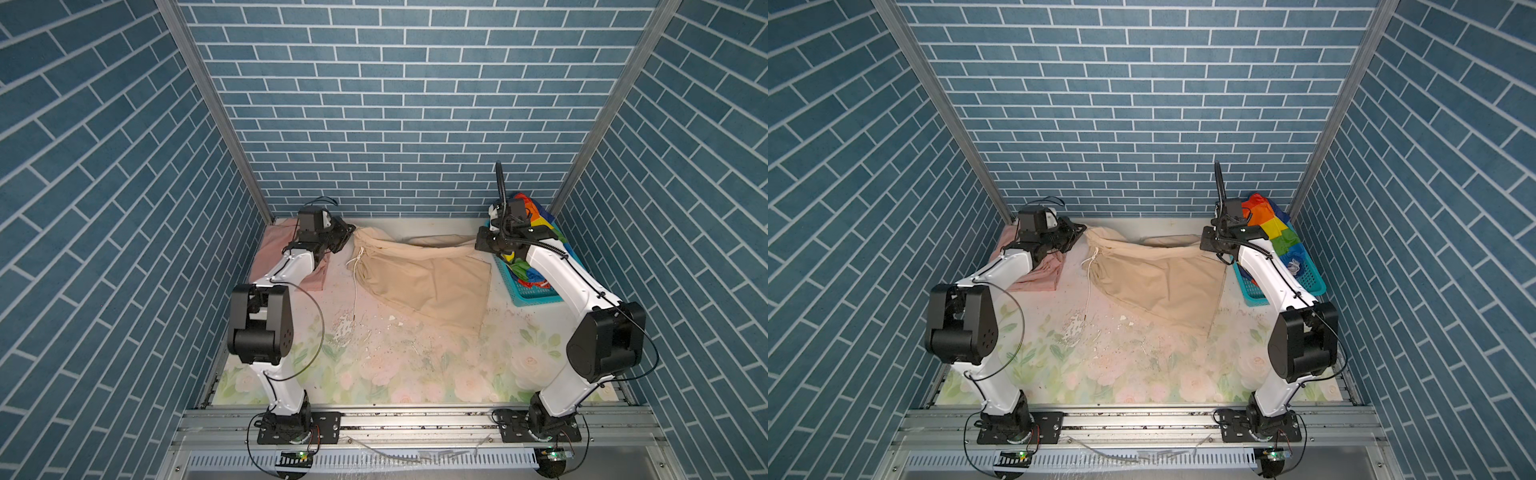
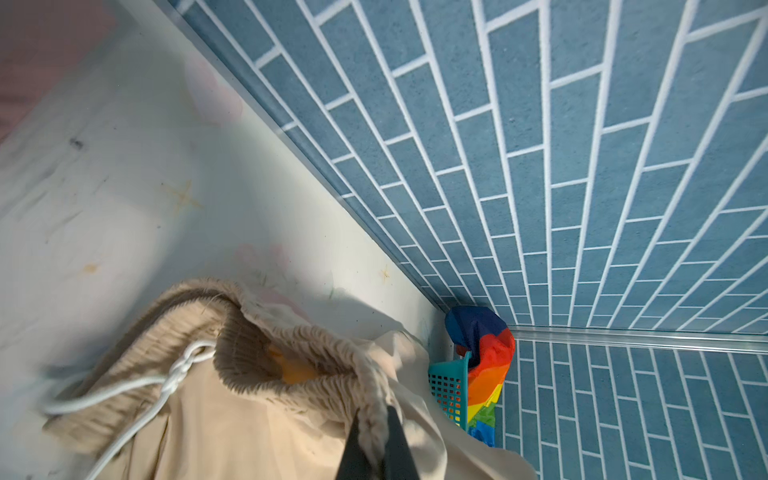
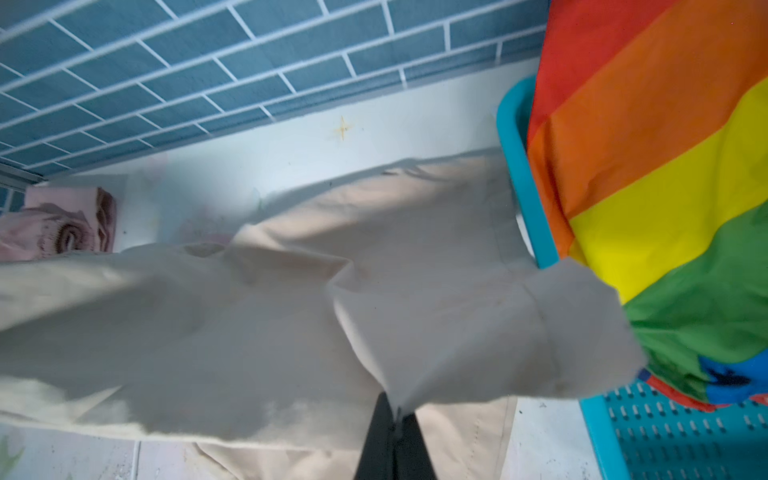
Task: Fold and stack the shorts
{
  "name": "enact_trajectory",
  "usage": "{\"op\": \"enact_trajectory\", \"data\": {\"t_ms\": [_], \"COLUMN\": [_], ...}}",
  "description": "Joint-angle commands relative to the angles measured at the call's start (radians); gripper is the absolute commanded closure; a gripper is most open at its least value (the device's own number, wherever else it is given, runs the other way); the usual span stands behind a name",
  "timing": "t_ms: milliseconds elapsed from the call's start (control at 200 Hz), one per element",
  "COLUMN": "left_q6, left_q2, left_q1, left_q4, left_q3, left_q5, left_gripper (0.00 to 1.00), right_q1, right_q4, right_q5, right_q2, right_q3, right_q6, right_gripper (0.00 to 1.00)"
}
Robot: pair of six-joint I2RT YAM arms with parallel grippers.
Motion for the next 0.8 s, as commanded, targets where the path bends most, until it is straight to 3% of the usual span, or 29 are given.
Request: {"op": "enact_trajectory", "data": {"t_ms": [0, 130, 395, 520, 795], "left_q6": [0.041, 0.07, 0.105, 0.139, 0.145], "left_q2": [0.089, 0.171, 0.188, 0.185, 0.189], "left_q1": [0.004, 0.007, 0.077, 0.097, 0.104], "left_q4": [-0.044, -0.048, 0.017, 0.006, 0.053], "left_q3": [0.081, 0.144, 0.005, -0.041, -0.166], "left_q5": [0.046, 0.057, 0.062, 0.057, 0.06], "left_gripper": [1.0, 1.0, 1.0, 1.0, 1.0], "right_q1": [0.0, 0.036, 0.195, 0.247, 0.26], "right_q4": [-0.077, -0.035, 0.118, 0.17, 0.239], "right_q5": [0.004, -0.032, -0.044, -0.041, -0.04], "right_q2": [-0.058, -0.134, -0.172, -0.144, -0.108], "right_q3": [0.011, -0.162, -0.532, -0.608, -0.687], "right_q6": [-0.042, 0.015, 0.171, 0.229, 0.279], "right_gripper": [1.0, 1.0, 1.0, 1.0, 1.0]}}
